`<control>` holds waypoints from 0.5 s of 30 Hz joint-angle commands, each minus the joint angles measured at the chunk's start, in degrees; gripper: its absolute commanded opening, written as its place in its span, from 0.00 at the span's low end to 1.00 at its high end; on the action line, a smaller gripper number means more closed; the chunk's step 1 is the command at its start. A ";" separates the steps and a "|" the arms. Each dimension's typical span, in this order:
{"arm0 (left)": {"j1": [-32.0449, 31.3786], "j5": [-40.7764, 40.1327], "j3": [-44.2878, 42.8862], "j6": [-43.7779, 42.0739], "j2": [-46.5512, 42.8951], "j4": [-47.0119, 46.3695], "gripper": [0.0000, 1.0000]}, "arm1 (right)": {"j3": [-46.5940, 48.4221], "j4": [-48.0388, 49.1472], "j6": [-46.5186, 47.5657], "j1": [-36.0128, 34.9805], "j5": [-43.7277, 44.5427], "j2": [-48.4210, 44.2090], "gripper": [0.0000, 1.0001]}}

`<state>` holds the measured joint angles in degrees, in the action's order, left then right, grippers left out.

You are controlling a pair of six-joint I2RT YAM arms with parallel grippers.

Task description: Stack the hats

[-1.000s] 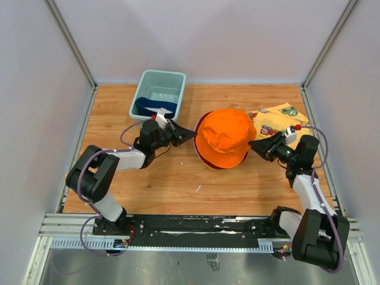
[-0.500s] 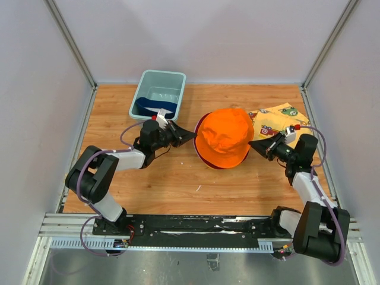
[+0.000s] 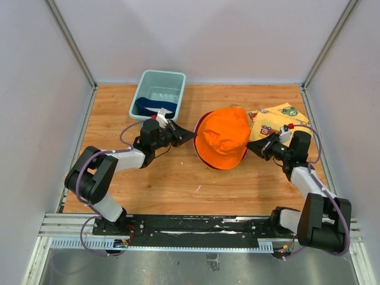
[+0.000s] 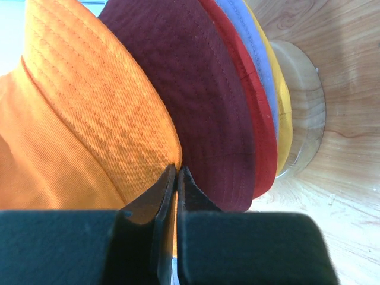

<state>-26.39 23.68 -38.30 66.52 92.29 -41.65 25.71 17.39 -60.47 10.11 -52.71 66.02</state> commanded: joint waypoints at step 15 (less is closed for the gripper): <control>0.02 -2.40 -0.54 -4.46 1.06 8.00 0.01 | 2.94 -12.37 10.30 -3.18 10.01 5.28 0.00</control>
<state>-26.44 23.64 -38.98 65.47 92.29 -40.49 28.77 12.43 -55.02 7.64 -48.05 69.56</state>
